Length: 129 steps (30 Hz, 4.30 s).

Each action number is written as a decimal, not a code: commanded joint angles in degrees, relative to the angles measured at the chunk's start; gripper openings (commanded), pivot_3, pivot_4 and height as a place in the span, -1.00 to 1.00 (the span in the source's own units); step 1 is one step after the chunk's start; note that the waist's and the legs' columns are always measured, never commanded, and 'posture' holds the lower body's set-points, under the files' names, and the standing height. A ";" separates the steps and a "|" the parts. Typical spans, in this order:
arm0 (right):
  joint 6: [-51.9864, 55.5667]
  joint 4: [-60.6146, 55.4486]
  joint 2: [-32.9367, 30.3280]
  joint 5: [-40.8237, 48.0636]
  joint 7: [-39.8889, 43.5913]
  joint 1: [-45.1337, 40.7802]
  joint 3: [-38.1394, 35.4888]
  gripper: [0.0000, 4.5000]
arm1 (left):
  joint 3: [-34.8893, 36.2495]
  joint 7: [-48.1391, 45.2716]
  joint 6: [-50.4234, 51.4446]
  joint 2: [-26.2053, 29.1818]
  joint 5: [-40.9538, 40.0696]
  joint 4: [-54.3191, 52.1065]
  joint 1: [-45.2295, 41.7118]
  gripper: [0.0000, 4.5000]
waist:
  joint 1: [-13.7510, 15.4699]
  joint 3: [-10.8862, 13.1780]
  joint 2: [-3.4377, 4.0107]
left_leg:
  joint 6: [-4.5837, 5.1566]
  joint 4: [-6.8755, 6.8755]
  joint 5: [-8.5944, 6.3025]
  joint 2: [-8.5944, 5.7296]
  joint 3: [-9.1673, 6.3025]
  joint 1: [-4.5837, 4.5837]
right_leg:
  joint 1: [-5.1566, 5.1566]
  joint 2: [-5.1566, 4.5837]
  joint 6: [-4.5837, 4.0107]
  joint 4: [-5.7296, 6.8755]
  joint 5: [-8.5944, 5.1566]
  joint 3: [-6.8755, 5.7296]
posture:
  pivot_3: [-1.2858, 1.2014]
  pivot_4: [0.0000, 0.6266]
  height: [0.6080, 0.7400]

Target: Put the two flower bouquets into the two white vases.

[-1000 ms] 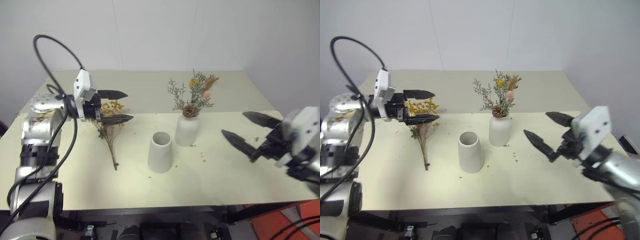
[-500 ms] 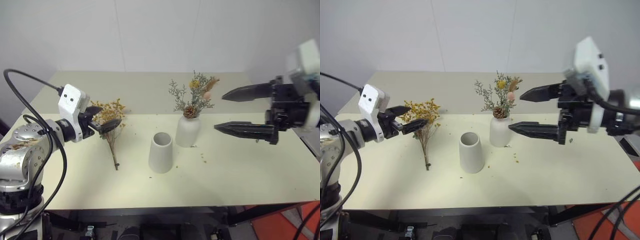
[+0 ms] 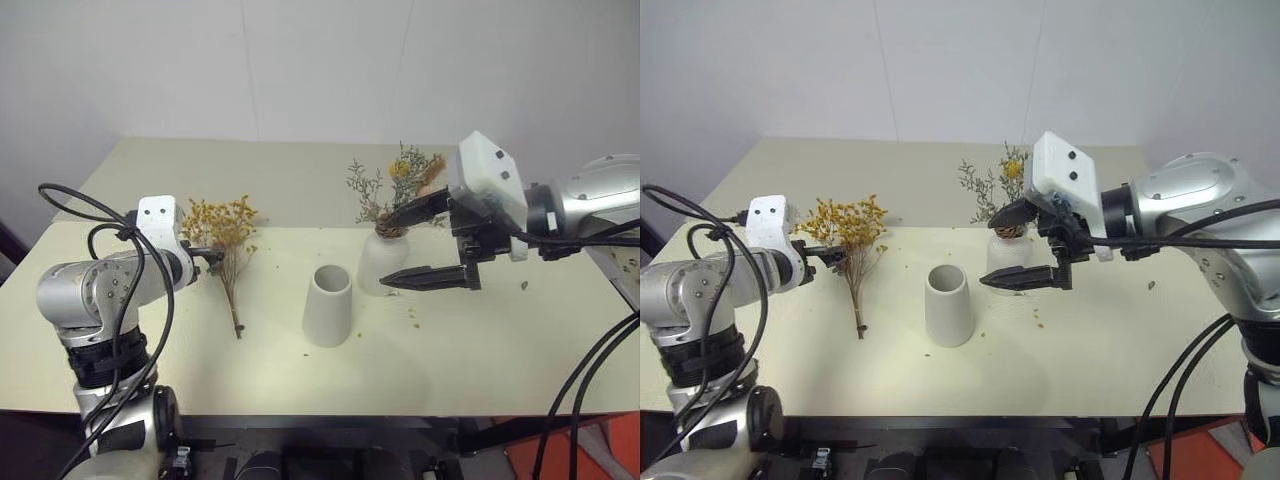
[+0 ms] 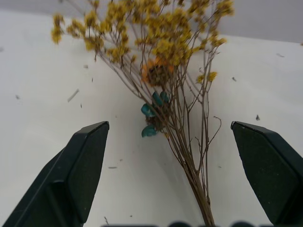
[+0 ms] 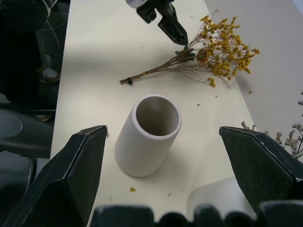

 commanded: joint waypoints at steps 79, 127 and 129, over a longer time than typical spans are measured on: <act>15.48 -21.66 8.08 2.23 -25.49 19.88 -21.31 1.00 | -14.50 -77.07 -58.61 7.23 -13.08 31.89 -14.75 -0.99 | 0.20 0.00 -0.01 | -0.13 -0.02 -0.03 0.02 0.02 -0.16 | 0.12 0.07 0.07 -0.53 0.03 -0.10 | 0.03 -0.52 1.00; 17.14 -32.02 7.00 12.25 -39.41 41.03 -34.71 1.00 | -23.33 -97.51 -62.72 -2.82 -6.17 37.78 -13.50 -0.99 | -0.01 0.00 0.00 | -0.06 0.04 -0.07 0.05 -0.04 -0.33 | 0.07 0.08 0.50 -0.64 -0.12 -0.09 | 0.03 -0.52 1.00; 16.51 -31.50 7.65 14.78 -38.80 40.98 -36.11 1.00 | -23.50 -97.84 -63.06 -2.64 -5.94 37.50 -12.91 -0.76 | -0.02 0.00 0.00 | -0.06 0.04 -0.07 0.06 -0.04 -0.33 | 0.07 0.09 0.50 -0.63 -0.12 -0.09 | 0.03 -0.52 1.00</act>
